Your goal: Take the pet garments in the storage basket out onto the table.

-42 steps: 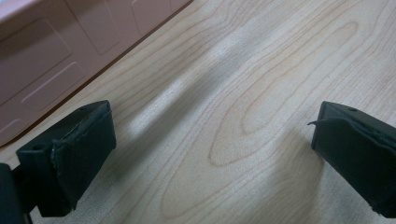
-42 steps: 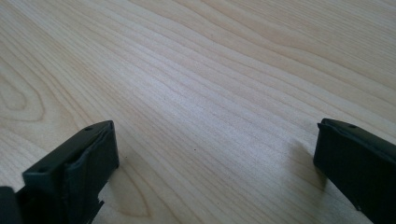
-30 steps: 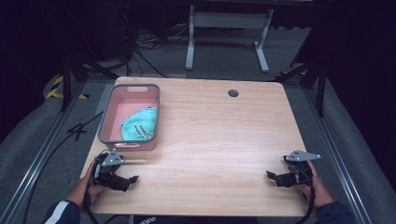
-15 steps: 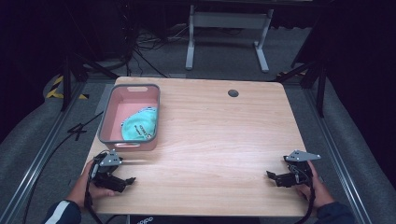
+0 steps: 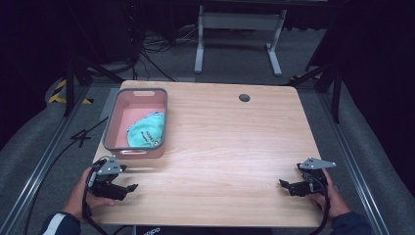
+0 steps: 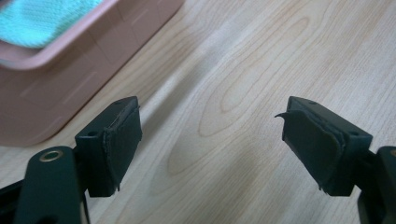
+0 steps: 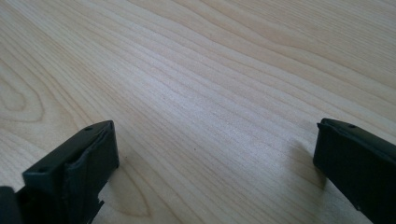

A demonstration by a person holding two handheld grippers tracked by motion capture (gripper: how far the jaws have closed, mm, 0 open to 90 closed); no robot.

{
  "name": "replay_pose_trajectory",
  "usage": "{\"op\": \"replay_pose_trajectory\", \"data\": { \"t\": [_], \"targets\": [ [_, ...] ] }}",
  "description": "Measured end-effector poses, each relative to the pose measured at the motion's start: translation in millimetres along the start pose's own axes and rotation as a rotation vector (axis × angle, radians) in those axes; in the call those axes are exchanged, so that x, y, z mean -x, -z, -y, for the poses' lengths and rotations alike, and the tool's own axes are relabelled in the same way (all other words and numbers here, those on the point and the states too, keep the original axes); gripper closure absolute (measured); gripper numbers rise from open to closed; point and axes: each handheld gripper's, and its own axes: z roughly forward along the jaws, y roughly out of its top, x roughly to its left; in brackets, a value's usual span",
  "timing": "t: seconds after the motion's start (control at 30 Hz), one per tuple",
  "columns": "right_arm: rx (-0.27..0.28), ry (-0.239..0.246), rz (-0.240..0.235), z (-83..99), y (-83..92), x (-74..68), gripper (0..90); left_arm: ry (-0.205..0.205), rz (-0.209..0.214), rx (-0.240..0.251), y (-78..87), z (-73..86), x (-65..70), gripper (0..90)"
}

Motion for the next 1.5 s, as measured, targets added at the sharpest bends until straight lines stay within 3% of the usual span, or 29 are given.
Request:
{"op": "replay_pose_trajectory", "data": {
  "t": [0.2, 0.33, 0.57, 1.0, 1.23, 1.5],
  "targets": [
    [0.001, 0.0, 0.0, 0.0, 0.0, 0.0, 0.4, -0.013, -0.006, 0.029, 12.9, -4.2, -1.8, 20.1],
    [0.0, 0.001, 0.0, 0.0, 0.0, 0.1, 0.5, 0.0, -0.013, 0.051, 23.8, -8.3, -3.8, 20.0],
    [0.0, 0.001, 0.0, 0.1, 0.0, 0.1, 0.4, -0.011, -0.037, 0.055, 36.7, -16.8, -6.6, 19.5],
    [0.0, 0.004, 0.001, 0.4, 0.3, 0.1, 0.5, -0.042, -0.085, 0.078, 58.8, -49.0, -20.6, 19.5],
    [-0.001, 0.005, 0.001, 0.4, 0.3, 0.2, 0.5, -0.046, -0.083, 0.056, 56.1, -72.0, -34.3, 19.4],
    [0.0, 0.004, 0.001, 0.4, 0.3, 0.1, 0.5, -0.064, -0.085, 0.007, 41.7, -97.7, -48.3, 19.3]
  ]
}}
